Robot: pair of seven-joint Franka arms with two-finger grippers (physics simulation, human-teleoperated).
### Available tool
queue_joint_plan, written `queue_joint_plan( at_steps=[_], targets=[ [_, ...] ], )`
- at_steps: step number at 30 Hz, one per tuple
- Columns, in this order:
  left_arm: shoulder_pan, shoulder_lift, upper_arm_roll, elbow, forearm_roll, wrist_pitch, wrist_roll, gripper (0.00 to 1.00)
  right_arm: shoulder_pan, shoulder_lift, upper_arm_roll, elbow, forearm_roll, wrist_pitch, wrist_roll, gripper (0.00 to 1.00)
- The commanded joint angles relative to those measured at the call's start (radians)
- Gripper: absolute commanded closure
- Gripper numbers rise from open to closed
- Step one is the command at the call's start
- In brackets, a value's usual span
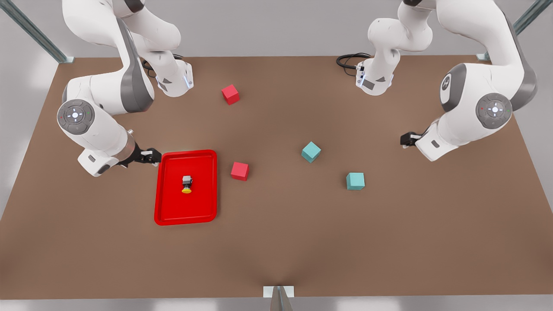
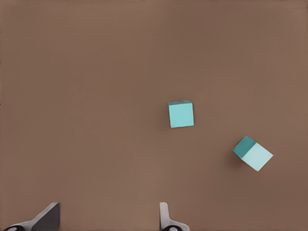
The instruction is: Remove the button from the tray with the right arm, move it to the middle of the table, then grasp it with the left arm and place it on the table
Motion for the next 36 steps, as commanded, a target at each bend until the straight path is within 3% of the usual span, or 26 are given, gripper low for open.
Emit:
queue_joint_plan(
  at_steps=[1, 5, 7, 11, 16, 20, 30, 36],
  targets=[
    [0.002, 0.000, 0.000, 0.000, 0.006, 0.074, -0.007, 0.00, 0.001, -0.001, 0.001, 0.001, 0.006, 0.006, 0.085, 0.00],
    [0.000, 0.009, -0.001, 0.002, 0.006, 0.080, -0.007, 0.00, 0.021, 0.017, 0.007, -0.010, 0.009, -0.014, 0.198, 0.00],
    [0.000, 0.014, -0.001, 0.002, 0.006, 0.082, -0.007, 0.00, -0.010, 0.189, 0.007, -0.009, 0.033, 0.008, 0.166, 0.00],
    [0.002, 0.022, -0.001, 0.002, 0.006, 0.097, -0.007, 0.00, -0.059, 0.204, 0.007, -0.302, 0.018, 0.409, 0.094, 0.00],
    [0.000, 0.068, -0.001, 0.002, 0.006, 0.120, -0.005, 0.00, -0.001, 0.249, 0.006, -0.354, 0.012, 0.615, 0.103, 0.00],
    [0.002, 0.147, -0.001, 0.002, 0.006, 0.160, -0.005, 0.00, 0.017, 0.283, 0.007, -0.437, -0.111, 0.814, 0.062, 0.00],
    [0.002, 0.141, 0.000, 0.002, 0.006, 0.149, -0.007, 0.00, 0.013, 0.339, 0.007, -0.452, -0.109, 0.819, 0.074, 0.00],
    [0.002, 0.141, -0.001, 0.002, 0.006, 0.151, -0.010, 0.00, 0.007, 0.326, 0.007, -0.584, -0.106, 0.848, 0.098, 0.00]
  ],
)
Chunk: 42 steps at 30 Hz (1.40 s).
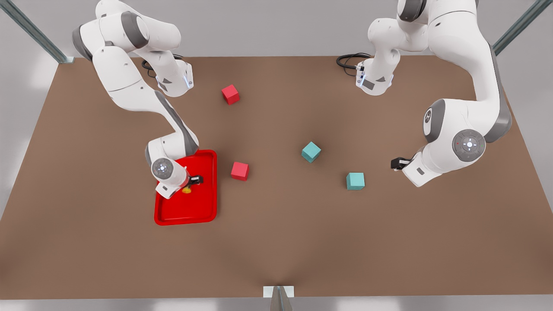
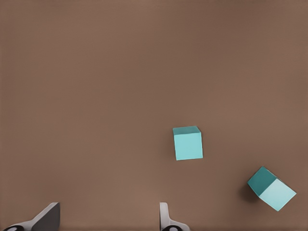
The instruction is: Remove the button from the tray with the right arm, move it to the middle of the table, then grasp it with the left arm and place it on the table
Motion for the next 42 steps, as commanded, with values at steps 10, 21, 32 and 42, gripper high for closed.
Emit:
queue_joint_plan(
  at_steps=[10, 21, 32, 42],
  targets=[
    [-0.001, -0.001, 0.001, 0.000, 0.001, 0.002, -0.003, 0.00, -0.006, -0.003, 0.002, -0.008, 0.005, 0.004, 0.030, 0.61],
    [0.001, -0.001, 0.000, 0.000, 0.001, 0.005, -0.003, 0.00, 0.008, -0.031, 0.100, 0.268, 0.010, -0.229, 0.113, 0.61],
    [-0.001, 0.000, 0.000, 0.000, 0.001, 0.006, -0.003, 0.00, 0.437, 0.242, 0.085, 0.877, 0.058, -0.516, 0.573, 0.61],
    [-0.001, 0.000, 0.000, 0.000, 0.001, 0.009, -0.003, 0.00, 0.732, 0.603, -0.175, 1.241, 0.232, -0.301, 0.725, 0.60]
  ],
)
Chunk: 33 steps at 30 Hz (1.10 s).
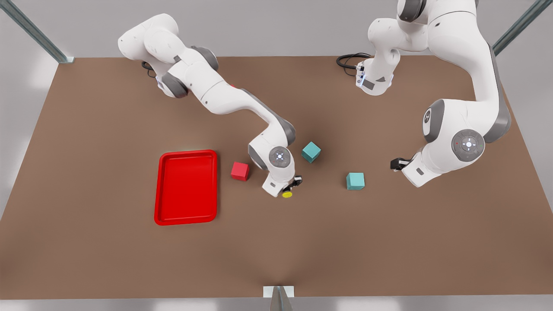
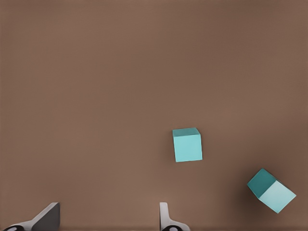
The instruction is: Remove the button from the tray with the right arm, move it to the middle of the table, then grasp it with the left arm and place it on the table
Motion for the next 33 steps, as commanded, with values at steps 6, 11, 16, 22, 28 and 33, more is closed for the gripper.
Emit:
queue_joint_plan(
  at_steps=[6, 11, 16, 22, 28, 33],
  targets=[
    [0.000, 0.000, 0.000, 0.000, 0.001, 0.003, -0.001, 0.00, 0.027, 0.035, 0.001, 0.004, 0.020, 0.148, 0.331, 0.55],
    [0.000, 0.002, 0.000, 0.000, 0.001, 0.011, -0.001, 0.00, 0.030, 0.036, -0.001, 0.003, 0.020, 0.180, 0.324, 0.00],
    [-0.001, 0.020, -0.001, 0.000, -0.007, 0.035, -0.021, 0.00, -0.084, -0.297, 0.007, -0.031, 0.020, -0.290, 0.125, 0.00],
    [-0.004, 0.303, -0.440, 0.079, -0.007, 0.396, -1.090, 0.00, -0.506, -0.989, 0.001, -0.744, -0.098, -0.426, -0.563, 0.00],
    [-0.152, 0.436, -0.366, 0.059, -0.002, 0.710, -1.200, 0.00, -0.674, -0.976, -0.001, -0.642, -0.084, -0.592, -0.591, 0.00],
    [-0.153, 0.416, -0.399, -0.104, 0.070, 0.860, -1.108, 0.00, -0.737, -0.967, -0.001, -0.642, -0.095, -0.595, -0.589, 0.00]
  ],
)
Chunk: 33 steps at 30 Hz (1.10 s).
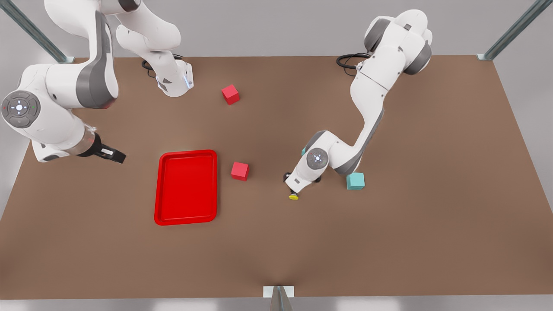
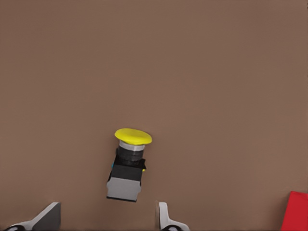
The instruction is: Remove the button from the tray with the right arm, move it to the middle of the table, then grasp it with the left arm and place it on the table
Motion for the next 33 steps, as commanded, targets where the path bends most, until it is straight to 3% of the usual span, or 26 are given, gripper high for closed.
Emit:
queue_joint_plan(
  at_steps=[1, 7, 10, 17, 30, 31, 32, 33],
  targets=[
    [-0.001, -0.019, -0.010, -0.049, 0.024, 0.175, -0.419, 0.00, 0.001, 0.003, 0.000, 0.001, 0.007, -0.056, -0.321, 0.00],
    [0.002, -0.010, -0.029, -0.055, 0.104, 0.189, -0.361, 0.00, -0.002, 0.006, 0.000, 0.001, 0.002, -0.056, -0.321, 0.00],
    [0.010, 0.005, -0.021, -0.054, 0.136, 0.183, -0.026, 0.00, -0.014, 0.006, 0.000, 0.003, 0.007, -0.056, -0.320, 0.00],
    [0.007, 0.085, -0.018, -0.028, 0.181, 0.187, -0.031, 0.00, -0.016, 0.008, 0.002, 0.014, 0.010, -0.058, -0.321, 0.00],
    [0.010, 0.116, -0.018, 0.026, 0.187, 0.187, -0.005, 0.00, -0.013, 0.011, 0.002, 0.012, 0.005, -0.068, -0.321, 0.00],
    [0.008, 0.116, -0.016, 0.026, 0.185, 0.187, -0.005, 0.06, -0.011, 0.012, 0.002, 0.012, 0.005, -0.068, -0.321, 0.00],
    [0.007, 0.116, -0.016, 0.026, 0.184, 0.187, -0.006, 0.25, -0.011, 0.012, 0.002, 0.012, 0.005, -0.068, -0.321, 0.00],
    [0.008, 0.116, -0.018, 0.026, 0.184, 0.187, -0.006, 0.37, -0.013, 0.012, 0.002, 0.012, 0.005, -0.068, -0.321, 0.00]
  ],
)
